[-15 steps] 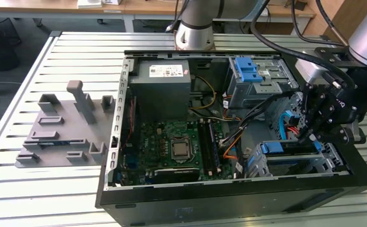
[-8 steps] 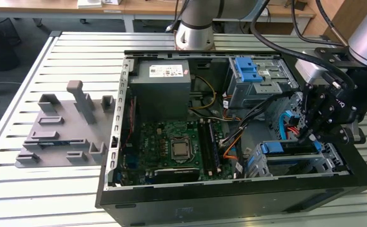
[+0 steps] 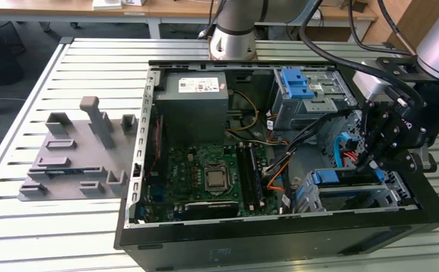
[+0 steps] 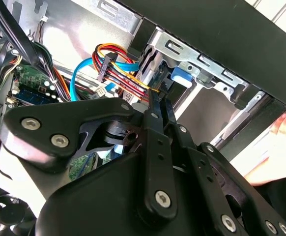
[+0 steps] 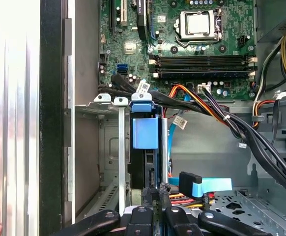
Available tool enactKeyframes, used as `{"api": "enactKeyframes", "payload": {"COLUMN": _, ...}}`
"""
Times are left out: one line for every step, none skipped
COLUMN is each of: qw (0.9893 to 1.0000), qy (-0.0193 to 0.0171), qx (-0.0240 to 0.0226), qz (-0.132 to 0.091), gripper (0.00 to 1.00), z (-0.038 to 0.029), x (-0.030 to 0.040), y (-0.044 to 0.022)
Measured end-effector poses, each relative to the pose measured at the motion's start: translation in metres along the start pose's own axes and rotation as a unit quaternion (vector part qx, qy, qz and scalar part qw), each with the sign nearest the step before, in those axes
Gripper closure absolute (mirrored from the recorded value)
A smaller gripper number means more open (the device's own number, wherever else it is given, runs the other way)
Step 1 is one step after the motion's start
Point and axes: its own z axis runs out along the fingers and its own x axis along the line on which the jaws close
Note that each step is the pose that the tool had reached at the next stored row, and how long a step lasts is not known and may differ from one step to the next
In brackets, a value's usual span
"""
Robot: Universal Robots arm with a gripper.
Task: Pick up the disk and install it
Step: 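Insert the first disk wire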
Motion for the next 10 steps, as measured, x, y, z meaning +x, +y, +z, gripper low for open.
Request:
{"api": "enactKeyframes", "payload": {"qw": 1.0, "qy": 0.0, "qx": 0.0, "qz": 0.0, "gripper": 0.84, "z": 0.0002, "x": 0.0, "y": 0.0}}
{"api": "enactKeyframes", "payload": {"qw": 1.0, "qy": 0.0, "qx": 0.0, "qz": 0.0, "gripper": 0.84, "z": 0.0005, "x": 0.0, "y": 0.0}}
{"api": "enactKeyframes", "payload": {"qw": 1.0, "qy": 0.0, "qx": 0.0, "qz": 0.0, "gripper": 0.84, "z": 0.0008, "x": -0.0001, "y": 0.0}}
{"api": "enactKeyframes", "payload": {"qw": 1.0, "qy": 0.0, "qx": 0.0, "qz": 0.0, "gripper": 0.84, "z": 0.0011, "x": -0.0001, "y": 0.0}}
{"api": "enactKeyframes", "payload": {"qw": 1.0, "qy": 0.0, "qx": 0.0, "qz": 0.0, "gripper": 0.84, "z": 0.0013, "x": -0.0001, "y": 0.0}}
{"api": "enactKeyframes", "payload": {"qw": 1.0, "qy": 0.0001, "qx": 0.0, "qz": 0.0, "gripper": 0.84, "z": 0.0016, "x": -0.0001, "y": -0.0001}}
{"api": "enactKeyframes", "payload": {"qw": 1.0, "qy": 0.0, "qx": 0.0, "qz": 0.0, "gripper": 0.84, "z": 0.002, "x": -0.0001, "y": -0.0001}}
{"api": "enactKeyframes", "payload": {"qw": 1.0, "qy": 0.0, "qx": 0.0, "qz": 0.0, "gripper": 0.84, "z": 0.0024, "x": -0.0001, "y": -0.0001}}
{"api": "enactKeyframes", "payload": {"qw": 1.0, "qy": 0.0, "qx": 0.0, "qz": 0.0, "gripper": 0.84, "z": 0.0028, "x": -0.0002, "y": -0.0001}}
{"api": "enactKeyframes", "payload": {"qw": 1.0, "qy": -0.0001, "qx": 0.0, "qz": 0.0, "gripper": 0.84, "z": 0.0034, "x": -0.0002, "y": -0.0001}}
